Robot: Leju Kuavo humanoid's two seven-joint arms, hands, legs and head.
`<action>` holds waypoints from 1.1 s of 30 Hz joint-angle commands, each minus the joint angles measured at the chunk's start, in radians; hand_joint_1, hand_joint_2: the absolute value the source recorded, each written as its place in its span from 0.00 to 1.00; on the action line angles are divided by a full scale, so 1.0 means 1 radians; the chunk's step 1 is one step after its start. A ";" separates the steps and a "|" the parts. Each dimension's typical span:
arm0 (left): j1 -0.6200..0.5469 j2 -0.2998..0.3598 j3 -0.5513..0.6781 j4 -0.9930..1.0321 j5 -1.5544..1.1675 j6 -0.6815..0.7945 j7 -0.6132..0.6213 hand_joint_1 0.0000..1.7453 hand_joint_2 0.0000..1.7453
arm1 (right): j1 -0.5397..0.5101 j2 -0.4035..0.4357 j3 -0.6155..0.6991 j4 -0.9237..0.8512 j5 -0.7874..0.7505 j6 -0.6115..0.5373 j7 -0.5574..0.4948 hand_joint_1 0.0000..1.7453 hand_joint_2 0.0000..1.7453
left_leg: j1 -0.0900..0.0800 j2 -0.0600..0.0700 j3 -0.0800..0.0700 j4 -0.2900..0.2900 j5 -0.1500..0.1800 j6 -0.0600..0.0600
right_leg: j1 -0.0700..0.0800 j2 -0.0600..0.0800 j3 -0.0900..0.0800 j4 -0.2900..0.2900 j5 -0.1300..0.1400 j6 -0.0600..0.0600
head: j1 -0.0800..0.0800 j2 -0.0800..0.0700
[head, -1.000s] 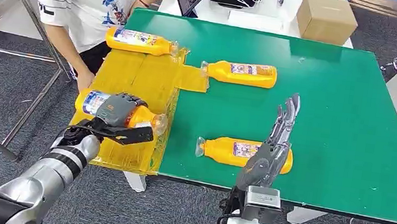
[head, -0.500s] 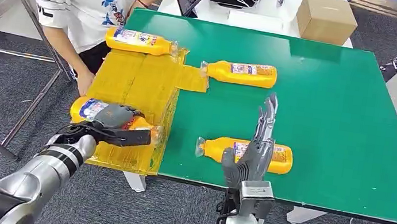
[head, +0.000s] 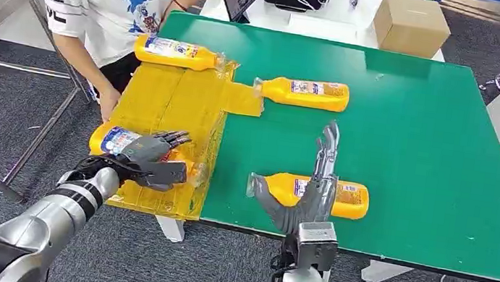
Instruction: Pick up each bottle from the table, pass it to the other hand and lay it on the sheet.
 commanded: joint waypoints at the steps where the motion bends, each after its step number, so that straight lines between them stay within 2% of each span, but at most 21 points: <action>1: 0.015 0.020 0.039 0.067 0.049 -0.100 -0.040 0.00 0.00 | -0.040 -0.003 -0.022 0.089 -0.007 0.005 0.000 0.00 1.00 | 0.001 0.005 0.008 -0.003 -0.002 -0.002 | 0.001 0.006 0.007 -0.003 0.000 -0.002 | 0.000 0.000; 4: 0.015 0.020 0.055 0.066 0.079 -0.138 -0.057 0.00 0.00 | -0.042 -0.006 -0.018 0.094 -0.007 0.003 0.000 0.00 1.00 | 0.001 0.004 0.009 -0.002 -0.002 -0.002 | 0.001 0.005 0.007 -0.002 0.000 -0.002 | 0.000 0.000; 7: 0.047 0.017 0.136 0.022 0.217 -0.210 -0.154 0.00 0.00 | -0.056 -0.010 -0.028 0.153 0.018 0.019 0.001 0.00 1.00 | 0.001 0.005 0.010 -0.002 -0.002 -0.002 | 0.001 0.006 0.007 -0.003 0.000 -0.002 | 0.000 0.000; 8: 0.060 0.012 0.153 0.000 0.247 -0.201 -0.179 0.00 0.00 | -0.064 -0.017 -0.026 0.174 0.042 0.027 0.020 0.00 1.00 | 0.000 0.004 0.008 -0.002 -0.001 -0.001 | 0.000 0.005 0.007 -0.002 0.000 -0.001 | 0.000 0.000; 11: 0.129 -0.075 0.333 -0.176 0.490 -0.106 -0.223 0.00 0.00 | -0.135 -0.075 -0.004 0.316 0.281 0.048 0.221 0.00 1.00 | 0.000 0.003 0.009 -0.002 -0.001 -0.001 | 0.000 0.003 0.007 -0.002 0.000 -0.001 | 0.000 0.000; 15: 0.140 -0.084 0.324 -0.227 0.503 -0.104 -0.188 0.00 0.00 | -0.147 -0.074 -0.023 0.338 0.284 0.056 0.218 0.00 1.00 | 0.001 0.003 0.007 -0.001 -0.001 -0.001 | 0.001 0.002 0.005 -0.002 0.000 -0.001 | 0.000 0.000; 17: 0.156 -0.129 0.412 -0.314 0.599 0.089 -0.244 0.00 0.00 | -0.176 -0.112 0.006 0.378 0.445 0.073 0.363 0.00 1.00 | 0.001 0.002 0.008 -0.001 -0.001 -0.001 | 0.001 0.002 0.006 -0.002 -0.001 -0.001 | 0.000 0.000; 19: 0.160 -0.131 0.424 -0.383 0.542 0.362 -0.255 0.00 0.00 | -0.211 -0.151 0.004 0.435 0.524 0.116 0.458 0.00 1.00 | 0.001 0.001 0.008 -0.001 -0.002 0.000 | 0.001 0.002 0.007 -0.002 -0.001 -0.001 | 0.000 0.000; 20: 0.163 -0.138 0.460 -0.411 0.586 0.406 -0.259 0.00 1.00 | -0.237 -0.184 0.024 0.472 0.592 0.165 0.531 0.00 1.00 | 0.002 0.002 0.005 0.000 -0.001 0.000 | 0.002 0.002 0.005 -0.002 0.000 -0.001 | 0.000 0.000; 22: 0.212 -0.128 0.459 -0.488 0.607 0.466 -0.271 0.00 1.00 | -0.266 -0.229 0.003 0.528 0.646 0.197 0.592 0.00 1.00 | 0.001 0.003 0.006 0.000 -0.001 0.000 | 0.001 0.003 0.006 -0.002 0.000 -0.001 | 0.000 0.000; 24: 0.239 -0.127 0.454 -0.514 0.625 0.464 -0.271 0.00 1.00 | -0.274 -0.247 -0.020 0.544 0.640 0.210 0.585 0.00 1.00 | 0.001 0.004 0.007 -0.001 -0.001 0.000 | 0.001 0.004 0.006 -0.003 0.000 -0.001 | 0.000 0.000; 31: 0.240 -0.131 0.450 -0.515 0.624 0.470 -0.271 0.00 1.00 | -0.270 -0.234 -0.018 0.538 0.640 0.211 0.590 0.00 1.00 | 0.000 0.001 0.004 0.000 -0.001 0.000 | 0.000 0.002 0.003 -0.001 -0.001 -0.001 | 0.000 0.000; 33: 0.264 -0.133 0.427 -0.539 0.640 0.490 -0.271 0.00 1.00 | -0.283 -0.267 -0.022 0.553 0.680 0.242 0.660 0.00 1.00 | 0.001 0.002 0.005 0.000 -0.001 -0.001 | 0.001 0.002 0.004 -0.001 -0.001 -0.001 | 0.000 0.000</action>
